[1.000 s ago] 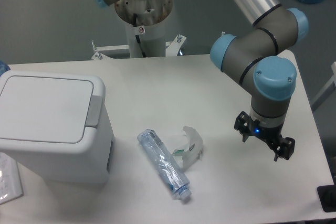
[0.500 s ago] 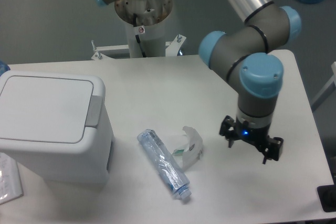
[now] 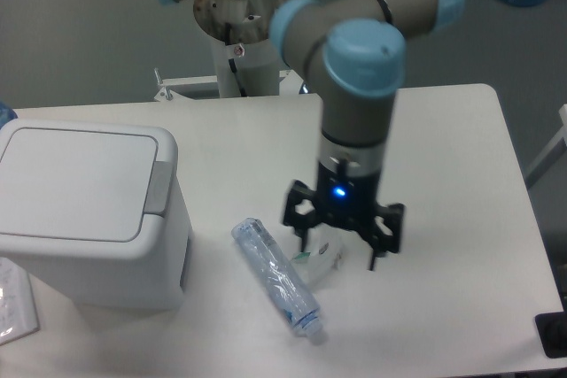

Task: Open the trash can
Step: 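Move the open gripper over to the white trash can's lid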

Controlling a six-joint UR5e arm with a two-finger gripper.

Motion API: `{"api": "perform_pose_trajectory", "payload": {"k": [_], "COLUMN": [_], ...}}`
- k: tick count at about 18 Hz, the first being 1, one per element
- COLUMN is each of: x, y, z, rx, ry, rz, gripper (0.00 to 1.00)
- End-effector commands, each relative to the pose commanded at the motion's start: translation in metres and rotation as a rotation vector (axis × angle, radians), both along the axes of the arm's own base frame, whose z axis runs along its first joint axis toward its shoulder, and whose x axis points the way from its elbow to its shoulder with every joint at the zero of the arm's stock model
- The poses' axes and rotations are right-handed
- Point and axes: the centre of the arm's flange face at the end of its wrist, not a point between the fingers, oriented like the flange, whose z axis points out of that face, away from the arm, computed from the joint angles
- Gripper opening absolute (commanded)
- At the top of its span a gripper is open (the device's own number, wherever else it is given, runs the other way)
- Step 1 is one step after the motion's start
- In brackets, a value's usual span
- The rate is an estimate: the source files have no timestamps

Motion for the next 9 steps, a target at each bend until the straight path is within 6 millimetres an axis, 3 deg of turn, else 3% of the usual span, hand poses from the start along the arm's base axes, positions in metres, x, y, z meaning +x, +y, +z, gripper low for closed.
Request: {"api": "perform_pose_trajectory", "payload": {"k": [3, 5, 9], "x": [0.027, 0.059, 0.082], "y": [-0.002, 0.008, -0.008], "z": [0.015, 0.021, 0.007], "rx": [0.052, 0.077, 0.074], "ry": [-0.070, -0.126, -0.181], "rz": [0.039, 0.044, 0.036], "gripper": [1.00, 1.00, 1.00]}}
